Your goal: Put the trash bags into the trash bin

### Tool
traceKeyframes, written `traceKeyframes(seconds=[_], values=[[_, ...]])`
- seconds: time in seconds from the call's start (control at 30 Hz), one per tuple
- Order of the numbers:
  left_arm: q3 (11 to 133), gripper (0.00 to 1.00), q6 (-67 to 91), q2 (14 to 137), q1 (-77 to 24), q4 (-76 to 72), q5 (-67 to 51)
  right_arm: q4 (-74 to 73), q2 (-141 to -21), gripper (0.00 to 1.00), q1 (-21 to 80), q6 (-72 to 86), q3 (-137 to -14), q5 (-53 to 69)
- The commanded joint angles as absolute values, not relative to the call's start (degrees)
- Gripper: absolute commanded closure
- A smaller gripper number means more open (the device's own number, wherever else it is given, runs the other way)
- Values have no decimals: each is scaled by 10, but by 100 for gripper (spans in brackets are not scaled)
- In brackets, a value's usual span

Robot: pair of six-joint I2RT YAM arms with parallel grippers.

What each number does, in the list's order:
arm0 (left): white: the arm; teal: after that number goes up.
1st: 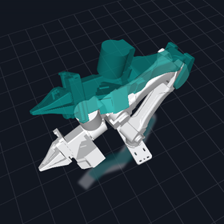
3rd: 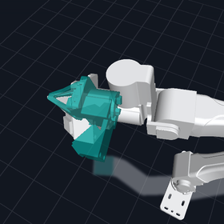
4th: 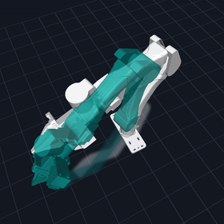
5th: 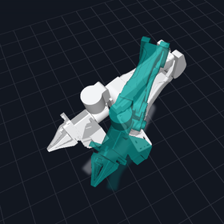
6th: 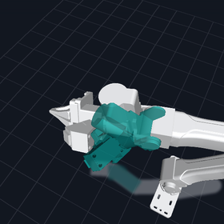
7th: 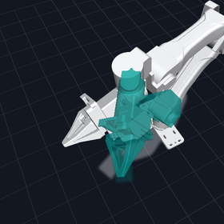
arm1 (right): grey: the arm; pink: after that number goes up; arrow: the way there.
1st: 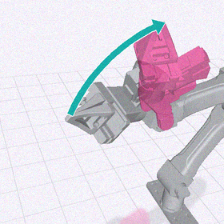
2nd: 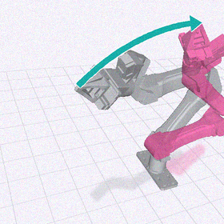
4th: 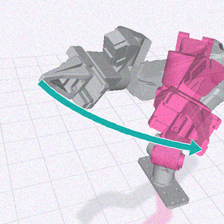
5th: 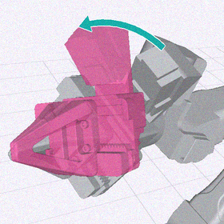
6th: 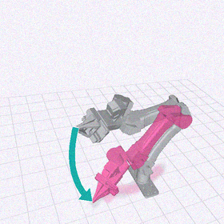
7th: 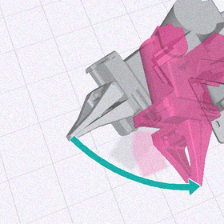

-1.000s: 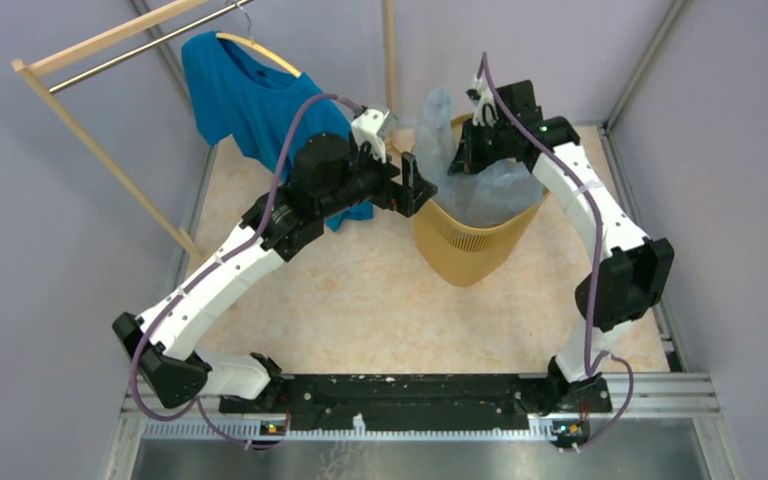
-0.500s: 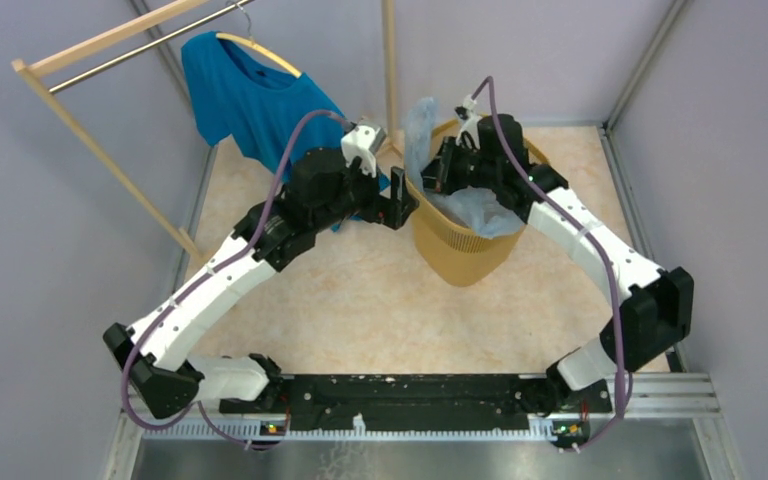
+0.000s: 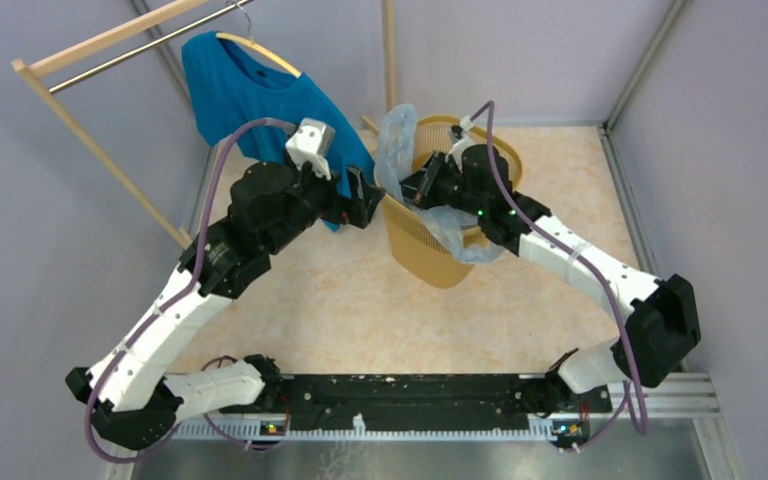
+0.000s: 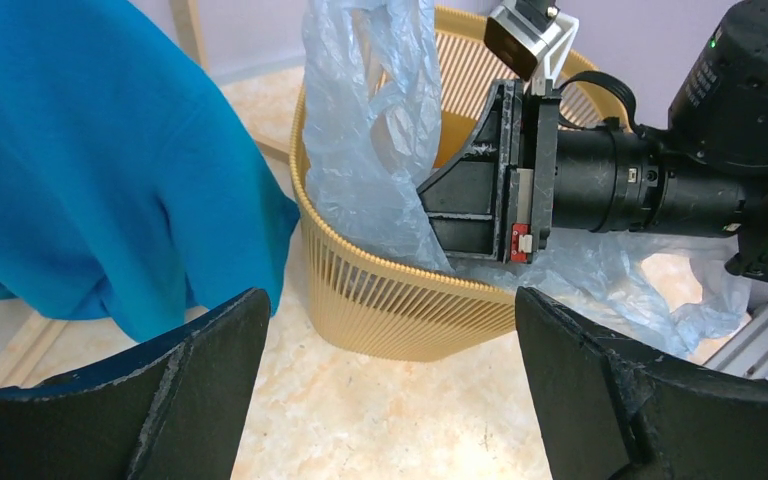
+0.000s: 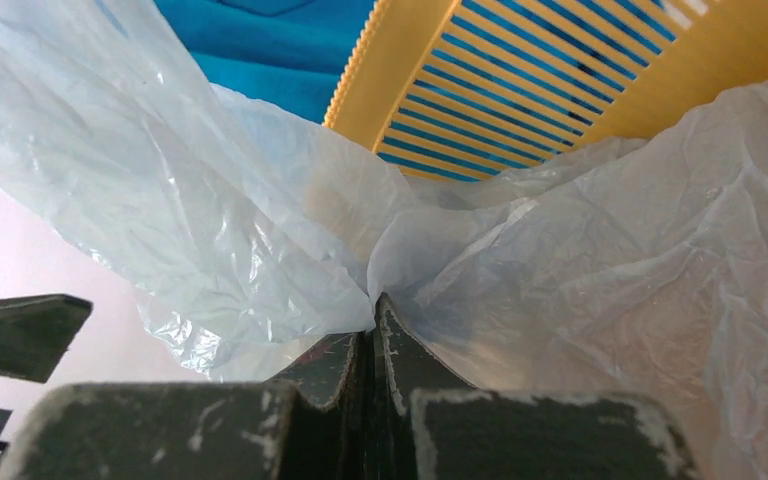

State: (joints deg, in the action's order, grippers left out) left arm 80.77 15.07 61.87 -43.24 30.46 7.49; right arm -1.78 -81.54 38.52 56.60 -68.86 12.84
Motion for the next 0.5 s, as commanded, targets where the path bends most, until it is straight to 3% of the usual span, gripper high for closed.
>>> traceKeyframes(seconds=[0.0, 0.17, 0.47], values=[[820, 1, 145, 610, -431, 285, 95, -26, -795, 100, 389, 484, -740, 92], [902, 1, 147, 672, -431, 283, 74, -160, -794, 100, 389, 305, -810, 65], [1011, 1, 176, 788, -430, 245, 131, -179, -778, 99, 389, 235, -821, 116]])
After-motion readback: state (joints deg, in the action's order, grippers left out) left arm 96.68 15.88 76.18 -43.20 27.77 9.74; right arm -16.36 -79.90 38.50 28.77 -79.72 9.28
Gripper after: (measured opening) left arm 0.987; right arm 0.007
